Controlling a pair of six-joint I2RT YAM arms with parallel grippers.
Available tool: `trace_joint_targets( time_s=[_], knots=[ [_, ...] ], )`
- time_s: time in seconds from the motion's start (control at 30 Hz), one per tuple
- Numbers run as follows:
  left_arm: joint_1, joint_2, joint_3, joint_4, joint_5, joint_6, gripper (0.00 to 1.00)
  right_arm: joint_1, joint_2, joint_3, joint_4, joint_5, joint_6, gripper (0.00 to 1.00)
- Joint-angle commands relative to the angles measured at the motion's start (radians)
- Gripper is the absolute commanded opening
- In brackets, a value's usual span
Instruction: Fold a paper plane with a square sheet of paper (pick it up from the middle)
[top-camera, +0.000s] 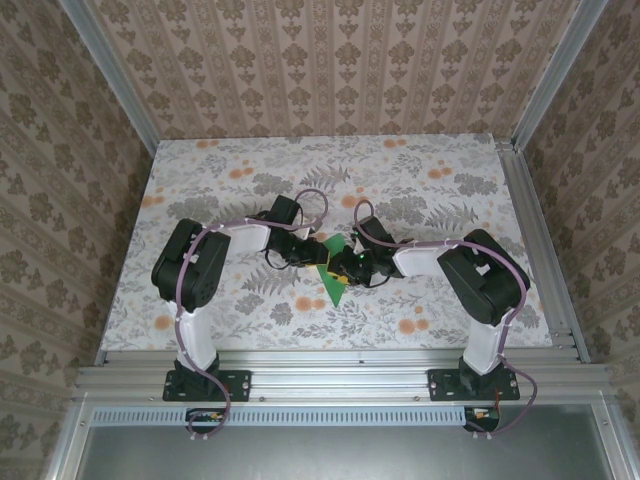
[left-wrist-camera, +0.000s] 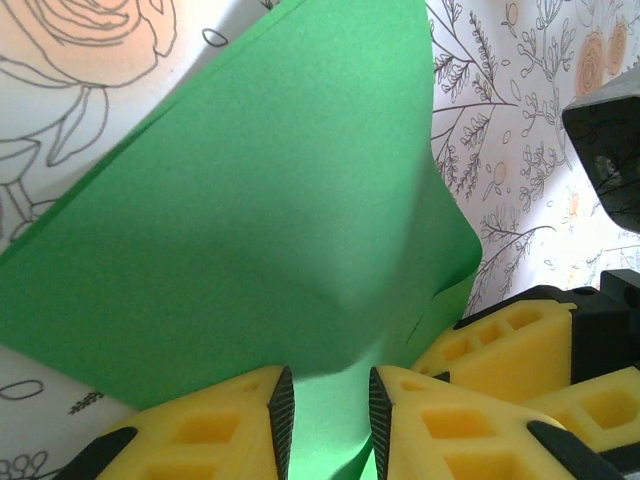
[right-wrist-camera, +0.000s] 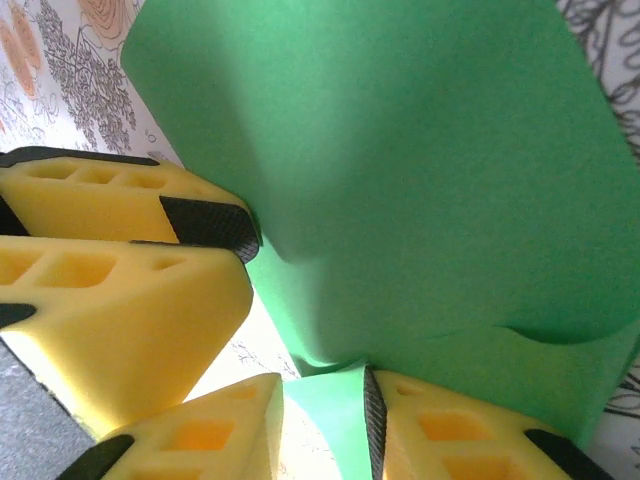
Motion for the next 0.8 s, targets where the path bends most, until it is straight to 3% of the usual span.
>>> trace_joint_targets(
  time_s=[0.0, 0.27, 0.63, 0.77],
  knots=[
    [-0.015, -0.011, -0.027, -0.028, 0.014, -0.006, 0.3, 0.005, 0.048, -0.015, -0.065, 0.071, -0.004, 0.36],
    [-0.005, -0.073, -0.02, -0.041, 0.009, -0.017, 0.31, 0.006, 0.047, -0.024, -0.067, 0.076, -0.003, 0.34],
    [-0.02, -0.241, -0.13, -0.038, -0.016, -0.058, 0.27, 0.005, 0.047, -0.046, -0.05, 0.071, -0.002, 0.12],
    [-0.05, -0.233, -0.15, -0.031, -0.015, -0.062, 0.26, 0.006, 0.048, -0.05, -0.05, 0.069, -0.004, 0.08]
  ],
)
